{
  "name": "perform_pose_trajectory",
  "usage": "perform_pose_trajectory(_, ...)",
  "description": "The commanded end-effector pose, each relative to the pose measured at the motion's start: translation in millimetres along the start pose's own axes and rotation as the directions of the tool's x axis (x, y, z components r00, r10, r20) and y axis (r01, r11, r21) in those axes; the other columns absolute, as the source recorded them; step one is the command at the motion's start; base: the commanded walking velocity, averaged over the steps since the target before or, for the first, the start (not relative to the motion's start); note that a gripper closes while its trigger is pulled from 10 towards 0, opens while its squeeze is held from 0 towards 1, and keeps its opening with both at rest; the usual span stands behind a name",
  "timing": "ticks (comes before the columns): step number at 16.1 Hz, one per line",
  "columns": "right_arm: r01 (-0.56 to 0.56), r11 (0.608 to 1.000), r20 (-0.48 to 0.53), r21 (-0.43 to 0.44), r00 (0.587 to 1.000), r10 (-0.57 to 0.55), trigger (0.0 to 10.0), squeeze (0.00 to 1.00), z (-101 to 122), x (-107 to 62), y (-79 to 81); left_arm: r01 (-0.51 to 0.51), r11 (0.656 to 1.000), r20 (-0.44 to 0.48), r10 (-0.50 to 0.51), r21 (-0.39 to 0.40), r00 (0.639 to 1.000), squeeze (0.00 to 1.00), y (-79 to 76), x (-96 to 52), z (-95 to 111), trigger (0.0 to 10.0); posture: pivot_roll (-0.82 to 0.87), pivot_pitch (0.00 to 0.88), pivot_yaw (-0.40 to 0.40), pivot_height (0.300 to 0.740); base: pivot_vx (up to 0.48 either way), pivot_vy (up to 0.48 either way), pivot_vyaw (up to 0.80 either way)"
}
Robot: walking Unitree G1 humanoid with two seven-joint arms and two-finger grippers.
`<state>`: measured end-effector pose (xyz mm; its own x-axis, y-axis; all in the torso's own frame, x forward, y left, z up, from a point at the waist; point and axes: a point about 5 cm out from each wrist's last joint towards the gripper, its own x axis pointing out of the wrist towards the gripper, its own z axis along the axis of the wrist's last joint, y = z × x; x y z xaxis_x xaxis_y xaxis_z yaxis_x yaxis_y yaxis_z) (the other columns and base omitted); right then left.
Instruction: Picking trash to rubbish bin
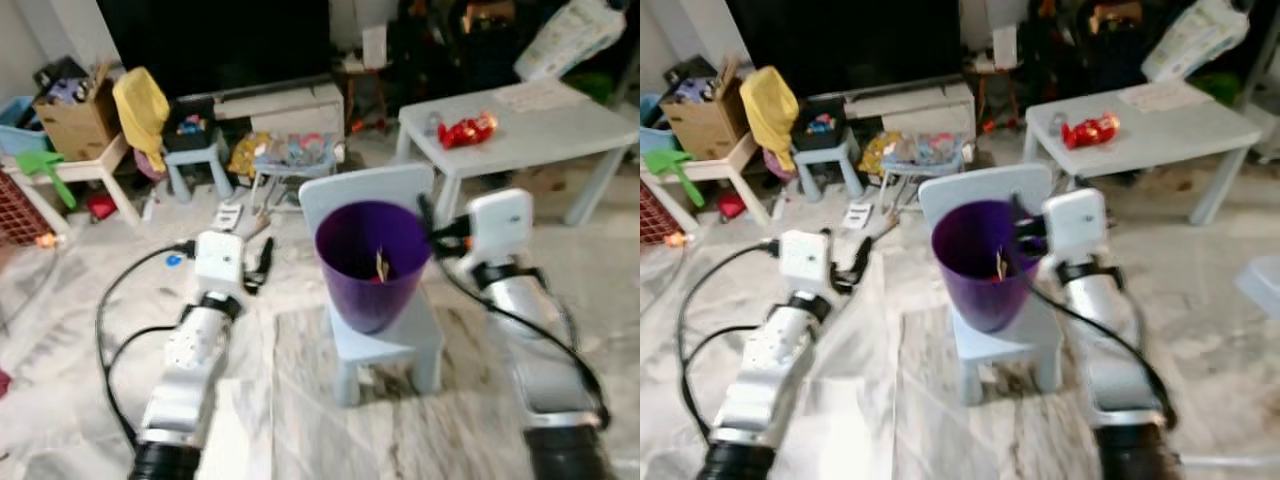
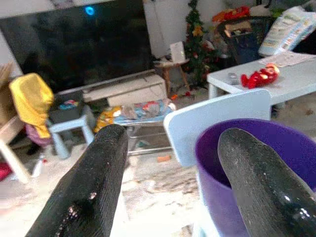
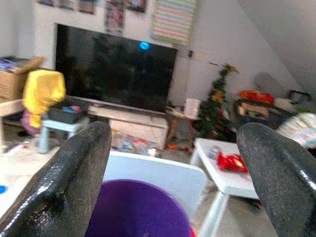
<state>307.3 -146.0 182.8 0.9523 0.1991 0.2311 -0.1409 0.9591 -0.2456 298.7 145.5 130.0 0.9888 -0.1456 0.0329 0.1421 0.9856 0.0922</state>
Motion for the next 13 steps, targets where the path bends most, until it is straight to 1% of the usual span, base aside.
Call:
perform_pose_trajectory(1, 0.006, 1.000, 0.006, -0.003, 1.000, -0.006, 10.0, 0.00, 2, 0.1, -2.9, 0.006, 1.000, -0.001, -0.006, -0.003, 1.000, 0.00, -0.9, 0.2, 0, 10.0, 0.00, 0.000, 0.075, 0.740, -0.240, 0.000, 0.00)
perform_pose_trajectory(5, 0.007, 1.000, 0.004, -0.006, 1.000, -0.007, 10.0, 0.00, 1, 0.7, -3.8, 0.010, 1.000, -0.001, -0.010, -0.004, 1.000, 0.00, -2.3, 1.4, 0, 10.0, 0.00, 0.000, 0.070, 0.740, -0.181, 0.000, 0.00)
perform_pose_trajectory(7, 0.008, 1.000, 0.001, -0.006, 1.000, -0.008, 10.0, 0.00, 0, 1.9, -4.1, 0.009, 1.000, 0.004, -0.009, -0.003, 1.000, 0.00, -2.3, 2.5, 0, 10.0, 0.00, 0.000, 0.070, 0.740, 0.000, 0.000, 0.00)
perform_pose_trajectory(9, 0.021, 1.000, -0.007, -0.002, 1.000, -0.021, 10.0, 0.00, -1, 4.3, -4.7, 0.013, 1.000, 0.032, -0.012, -0.017, 0.999, 0.00, -3.4, 4.5, 5, 10.0, 0.01, 0.000, 0.069, 0.740, 0.000, 0.000, 0.00)
perform_pose_trajectory(13, 0.024, 1.000, -0.007, 0.007, 1.000, -0.024, 10.0, 0.00, -1, 7.4, -1.9, 0.048, 0.996, 0.070, -0.043, -0.073, 0.997, 0.00, -12.0, 15.6, 14, 10.0, 0.00, 0.000, 0.077, 0.740, 0.000, 0.000, -0.73)
